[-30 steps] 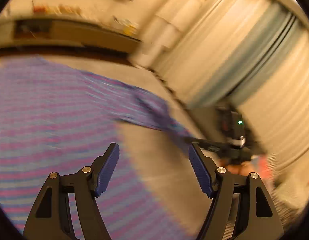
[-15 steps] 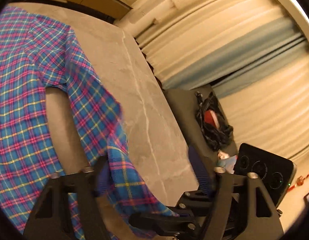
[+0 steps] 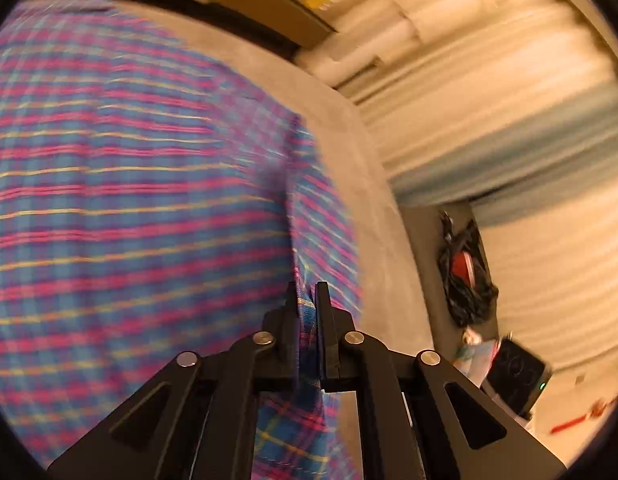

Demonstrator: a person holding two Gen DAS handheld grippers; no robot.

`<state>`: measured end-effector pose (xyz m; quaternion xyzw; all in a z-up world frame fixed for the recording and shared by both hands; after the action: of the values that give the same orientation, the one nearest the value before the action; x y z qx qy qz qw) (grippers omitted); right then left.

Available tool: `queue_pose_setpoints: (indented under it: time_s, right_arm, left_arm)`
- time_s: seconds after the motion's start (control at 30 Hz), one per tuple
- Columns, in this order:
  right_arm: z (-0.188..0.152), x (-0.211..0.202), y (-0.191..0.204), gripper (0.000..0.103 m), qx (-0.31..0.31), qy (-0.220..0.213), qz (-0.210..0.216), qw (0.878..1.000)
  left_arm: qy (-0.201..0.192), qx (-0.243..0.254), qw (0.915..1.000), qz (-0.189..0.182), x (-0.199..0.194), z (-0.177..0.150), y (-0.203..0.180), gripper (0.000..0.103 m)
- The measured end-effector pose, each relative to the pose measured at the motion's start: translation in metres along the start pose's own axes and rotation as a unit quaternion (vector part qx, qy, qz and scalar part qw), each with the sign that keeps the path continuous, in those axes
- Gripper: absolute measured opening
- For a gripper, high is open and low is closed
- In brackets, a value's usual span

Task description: Fold clothes

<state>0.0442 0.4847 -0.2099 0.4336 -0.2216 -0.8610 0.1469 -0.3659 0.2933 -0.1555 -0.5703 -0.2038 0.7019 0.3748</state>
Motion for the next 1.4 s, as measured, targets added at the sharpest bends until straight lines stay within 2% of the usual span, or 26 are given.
queue_pose_setpoints:
  time_s: [0.07, 0.1, 0.13, 0.17, 0.23, 0.3, 0.4, 0.43, 0.47, 0.5, 0.53, 0.57, 0.6, 0.67, 0.73, 0.8, 0.87, 0.97, 1.07, 1.1, 1.17, 1.2, 1.27, 1.33, 1.4]
  right_arm:
    - [-0.003, 0.018, 0.017, 0.051, -0.051, 0.015, -0.021, 0.998]
    - [-0.004, 0.027, 0.025, 0.051, -0.077, 0.022, -0.031, 0.996]
    - [-0.006, 0.036, 0.034, 0.052, -0.102, 0.03, -0.041, 0.993]
    - [-0.007, 0.045, 0.042, 0.053, -0.128, 0.037, -0.051, 0.99]
    - [-0.009, 0.063, 0.059, 0.067, -0.178, 0.052, -0.072, 0.98]
    - [-0.011, 0.081, 0.076, 0.073, -0.228, 0.066, -0.092, 0.967]
    - [-0.014, 0.108, 0.1, 0.073, -0.301, 0.088, -0.121, 0.942]
    - [-0.015, 0.122, 0.099, 0.071, -0.313, 0.101, -0.136, 0.935]
    - [-0.015, 0.139, 0.093, 0.065, -0.32, 0.118, -0.152, 0.928]
    - [-0.013, 0.146, 0.089, 0.055, -0.313, 0.121, -0.152, 0.93]
    - [-0.008, 0.149, 0.085, 0.039, -0.3, 0.119, -0.145, 0.935]
    - [-0.003, 0.152, 0.082, 0.033, -0.287, 0.117, -0.138, 0.941]
    - [0.0, 0.153, 0.078, 0.009, -0.277, 0.112, -0.137, 0.945]
    - [0.007, 0.152, 0.072, 0.005, -0.253, 0.096, -0.13, 0.954]
    - [0.014, 0.144, 0.069, 0.004, -0.209, 0.079, -0.095, 0.97]
    - [0.02, 0.134, 0.071, 0.004, -0.184, 0.064, -0.061, 0.979]
    - [0.022, 0.129, 0.075, 0.004, -0.167, 0.06, -0.031, 0.984]
    - [0.024, 0.127, 0.08, 0.004, -0.132, 0.054, 0.02, 0.99]
    - [0.019, 0.125, 0.086, 0.004, -0.128, 0.055, 0.021, 0.99]
    - [0.018, 0.123, 0.087, 0.004, -0.124, 0.055, 0.025, 0.99]
    - [0.014, 0.116, 0.09, 0.004, -0.114, 0.051, 0.035, 0.991]
    - [0.013, 0.115, 0.091, 0.006, -0.109, 0.047, 0.041, 0.992]
    - [0.016, 0.121, 0.086, 0.016, -0.089, 0.04, 0.048, 0.994]
    - [0.011, 0.106, 0.078, 0.06, -0.067, 0.032, 0.039, 0.996]
    - [0.001, 0.078, 0.061, 0.067, -0.042, 0.017, 0.003, 0.999]
  left_arm:
    - [-0.004, -0.025, 0.9994, 0.022, -0.003, -0.001, 0.03, 0.031]
    - [-0.007, -0.037, 0.9986, 0.038, -0.003, -0.007, 0.044, 0.048]
    - [-0.019, -0.05, 0.9978, 0.04, -0.006, -0.014, 0.051, 0.054]
    - [-0.029, -0.059, 0.9975, 0.023, -0.012, -0.02, 0.053, 0.056]
    - [-0.051, -0.078, 0.9956, -0.01, -0.026, -0.032, 0.058, 0.067]
    - [-0.074, -0.094, 0.9923, -0.033, -0.042, -0.044, 0.06, 0.071]
    - [-0.098, -0.115, 0.9865, -0.062, -0.06, -0.062, 0.063, 0.073]
    - [-0.099, -0.121, 0.9854, -0.068, -0.063, -0.069, 0.064, 0.074]
    - [-0.097, -0.122, 0.9854, -0.069, -0.064, -0.075, 0.064, 0.074]
    - [-0.094, -0.123, 0.9854, -0.071, -0.065, -0.08, 0.064, 0.074]
    - [-0.092, -0.124, 0.9854, -0.072, -0.066, -0.086, 0.063, 0.075]
    - [-0.089, -0.124, 0.9854, -0.075, -0.065, -0.091, 0.062, 0.075]
    - [-0.085, -0.124, 0.9855, -0.078, -0.064, -0.095, 0.061, 0.077]
    - [-0.081, -0.123, 0.9853, -0.086, -0.058, -0.101, 0.057, 0.079]
    - [-0.073, -0.122, 0.9859, -0.088, -0.044, -0.104, 0.052, 0.08]
    - [-0.075, -0.13, 0.9841, -0.095, -0.035, -0.105, 0.046, 0.08]
    - [-0.081, -0.129, 0.9825, -0.107, -0.024, -0.102, 0.037, 0.08]
    - [-0.077, -0.11, 0.9856, -0.103, -0.007, -0.099, 0.024, 0.08]
    - [-0.082, -0.106, 0.9849, -0.11, -0.002, -0.1, 0.019, 0.078]
    - [-0.083, -0.105, 0.9846, -0.112, 0.0, -0.101, 0.018, 0.07]
    - [-0.082, -0.108, 0.9847, -0.11, 0.002, -0.1, 0.019, 0.031]
    - [-0.077, -0.107, 0.9858, -0.104, 0.003, -0.099, 0.021, 0.0]
    - [-0.074, -0.094, 0.9891, -0.086, 0.0, -0.098, 0.019, 0.001]
    - [-0.077, -0.071, 0.992, -0.069, -0.01, -0.092, 0.011, 0.001]
    - [-0.082, -0.05, 0.9936, -0.059, -0.025, -0.085, 0.001, 0.001]
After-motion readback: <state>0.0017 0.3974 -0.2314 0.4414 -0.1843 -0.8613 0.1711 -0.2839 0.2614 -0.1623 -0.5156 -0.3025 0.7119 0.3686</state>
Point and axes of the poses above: each gripper's, at about its wrist camera, not at the fingertips, and x roughly the way its jaws point, y to its left, z to its top, the point moved 6 cm from there along x, roughly the way its jaws point, and after that the axes turned 2 degrees about y, right-handed, at the moved point
